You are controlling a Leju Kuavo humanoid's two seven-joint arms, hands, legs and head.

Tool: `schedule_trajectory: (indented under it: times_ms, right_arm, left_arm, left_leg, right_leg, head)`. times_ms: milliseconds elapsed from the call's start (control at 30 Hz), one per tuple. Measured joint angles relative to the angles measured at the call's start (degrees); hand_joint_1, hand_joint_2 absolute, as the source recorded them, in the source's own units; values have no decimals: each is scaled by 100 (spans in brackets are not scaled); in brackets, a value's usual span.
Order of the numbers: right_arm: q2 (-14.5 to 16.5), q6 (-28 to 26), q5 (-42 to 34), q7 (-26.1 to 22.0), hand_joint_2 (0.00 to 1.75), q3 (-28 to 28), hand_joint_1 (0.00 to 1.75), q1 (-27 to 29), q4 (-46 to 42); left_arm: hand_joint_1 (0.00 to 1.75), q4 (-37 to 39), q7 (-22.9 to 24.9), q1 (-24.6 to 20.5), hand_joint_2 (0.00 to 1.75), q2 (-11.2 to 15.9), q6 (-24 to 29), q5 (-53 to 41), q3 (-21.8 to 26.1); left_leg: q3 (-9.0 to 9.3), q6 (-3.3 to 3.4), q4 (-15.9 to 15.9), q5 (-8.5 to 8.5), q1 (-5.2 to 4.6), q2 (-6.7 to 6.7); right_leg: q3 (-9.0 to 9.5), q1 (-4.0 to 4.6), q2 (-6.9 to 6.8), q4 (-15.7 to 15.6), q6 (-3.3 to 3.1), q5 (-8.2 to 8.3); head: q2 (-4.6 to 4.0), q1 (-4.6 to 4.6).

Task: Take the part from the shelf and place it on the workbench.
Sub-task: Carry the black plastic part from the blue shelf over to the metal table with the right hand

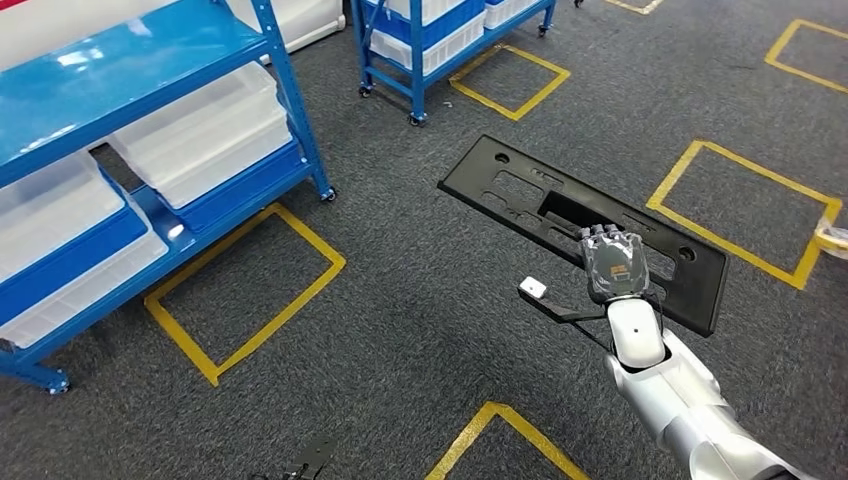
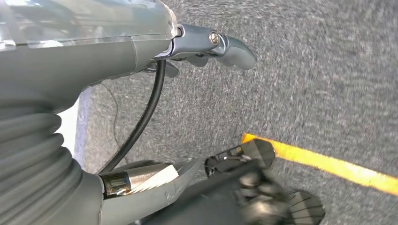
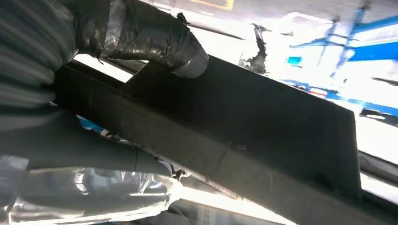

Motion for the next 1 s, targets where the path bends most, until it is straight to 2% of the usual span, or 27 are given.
schedule_trajectory:
  times_ms: [33,67,100,133,167,233,267,300,367,400,467,500,533,567,600,633,667,733,767,800,867,900,933,967,1000]
  right_arm:
    - [0,1,1,1,175,-1,173,2,-2]
    - [1,2,4,1,175,-1,173,12,-4]
    - [1,3,8,1,175,-1,173,23,-5]
    - [-1,4,13,1,175,-1,173,31,-5]
    - [-2,4,16,3,175,-1,173,36,-6]
    - [-4,6,17,13,175,-1,173,37,-13]
    - [-7,9,17,19,175,-1,173,36,-18]
    - [-27,15,17,25,175,-1,173,42,-26]
    - [-93,39,17,32,175,-3,173,66,-43]
    - [-133,54,17,33,175,-4,173,83,-54]
    - [-186,89,17,29,175,-4,173,81,-80]
    - [-198,108,16,26,175,-3,173,72,-92]
    - [-208,131,16,22,175,-3,173,59,-100]
    - [-214,154,15,17,175,-3,173,53,-103]
    - [-220,173,15,11,175,-3,173,54,-103]
    - [-226,189,15,6,175,-3,173,54,-103]
    - [-231,199,15,2,175,-3,173,51,-106]
    - [-233,212,15,-1,175,-3,173,30,-128]
    - [-233,220,15,-1,175,-3,173,18,-144]
    - [-235,233,15,-1,175,-4,173,8,-157]
    - [-251,262,15,-1,175,-3,173,1,-165]
    - [-263,273,15,0,175,-3,173,-1,-166]
    - [-271,279,15,1,175,-3,173,-9,-168]
    - [-275,281,15,2,175,-3,173,-20,-172]
    - [-274,282,15,3,175,-3,173,-29,-176]
  left_arm:
    - [0,1,-1,9,175,3,-2,-1,0]
    - [0,1,-1,18,175,5,-4,-3,0]
    - [0,1,0,23,175,6,-5,-6,-1]
    - [0,0,0,20,175,6,-7,-10,-2]
    - [0,-1,1,14,175,6,-8,-16,-3]
    - [0,-1,7,2,175,8,-6,-30,-7]
    - [0,-1,11,-6,175,9,-3,-36,-9]
    - [0,-1,17,-12,175,9,3,-41,-12]
    - [0,-3,23,-25,175,1,21,-45,-16]
    - [0,-5,27,-30,175,-9,30,-48,-17]
    - [0,-13,23,-36,175,-32,37,-52,-19]
    - [0,-15,21,-32,175,-40,39,-52,-19]
    - [0,-16,19,-21,175,-47,40,-51,-19]
    - [0,-16,17,-10,175,-52,41,-51,-19]
    - [0,-16,16,-2,175,-55,43,-50,-19]
    - [0,-16,15,0,175,-58,44,-49,-19]
    - [0,-16,14,-1,175,-64,45,-49,-18]
    - [0,-16,10,-5,175,-80,48,-46,-17]
    - [0,-16,8,-6,175,-85,50,-45,-17]
    - [0,-16,7,-8,175,-89,52,-43,-17]
    - [0,-17,7,-10,175,-96,61,-38,-17]
    - [0,-19,7,-13,175,-102,66,-37,-17]
    - [0,-20,5,-15,175,-106,72,-36,-17]
    - [0,-22,3,-14,175,-110,76,-35,-17]
    - [0,-23,2,-6,175,-111,77,-34,-17]
  left_leg:
    - [-197,-3,405,-160,0,-95]
    - [-368,-4,724,-240,-1,-145]
    - [-469,1,862,-208,-4,-170]
    - [-470,12,775,-62,-5,-188]
    - [-374,32,479,170,-4,-225]
    - [-105,79,-247,554,10,-465]
    - [-8,92,-492,632,17,-576]
    - [36,102,-606,638,13,-649]
    - [68,133,-680,639,7,-575]
    - [84,169,-720,666,8,-508]
    - [127,244,-811,718,24,-362]
    - [139,265,-828,726,11,-288]
    - [143,277,-834,725,1,-211]
    - [145,280,-832,718,-6,-131]
    - [147,280,-829,710,-9,-50]
    - [151,276,-825,699,-9,27]
    - [161,264,-821,684,-9,99]
    - [193,218,-808,640,-27,236]
    - [207,189,-803,619,-43,295]
    - [223,160,-802,600,-60,355]
    - [255,107,-811,572,-71,469]
    - [263,78,-791,536,-59,444]
    - [236,56,-701,458,-44,334]
    - [157,41,-504,325,-28,184]
    - [11,33,-177,141,-15,6]
  right_leg:
    - [0,6,81,3,-15,1]
    - [1,12,172,8,-20,0]
    - [1,18,270,16,-20,-1]
    - [2,21,364,29,-18,-3]
    - [4,21,459,46,-13,-9]
    - [-20,12,626,96,17,-25]
    - [-48,4,694,119,43,-26]
    - [-81,-13,760,125,80,-15]
    - [-126,-42,886,98,167,28]
    - [-146,-43,847,102,204,25]
    - [-291,-18,527,387,246,-151]
    - [-441,-12,312,703,261,-314]
    - [-618,-17,180,1076,280,-479]
    - [-774,-29,120,1398,298,-589]
    - [-853,-44,89,1563,312,-607]
    - [-820,-58,66,1510,321,-524]
    - [-673,-66,20,1246,323,-365]
    - [-240,-30,-229,462,308,-67]
    - [-94,1,-323,189,284,4]
    - [-23,34,-374,48,258,18]
    - [-28,65,-259,25,199,13]
    - [-21,57,-193,11,169,19]
    - [-9,44,-131,-6,132,26]
    - [4,27,-72,-23,90,34]
    - [13,15,-9,-32,56,37]
  head:
    - [0,-3]
    - [0,-3]
    - [0,-3]
    - [0,-3]
    - [0,-3]
    - [0,1]
    - [0,1]
    - [0,2]
    - [0,-1]
    - [0,0]
    - [0,21]
    - [0,31]
    - [0,41]
    - [0,39]
    - [0,39]
    - [0,40]
    - [0,40]
    - [0,41]
    - [0,37]
    - [0,33]
    - [0,26]
    - [0,26]
    - [0,25]
    - [0,24]
    - [0,22]
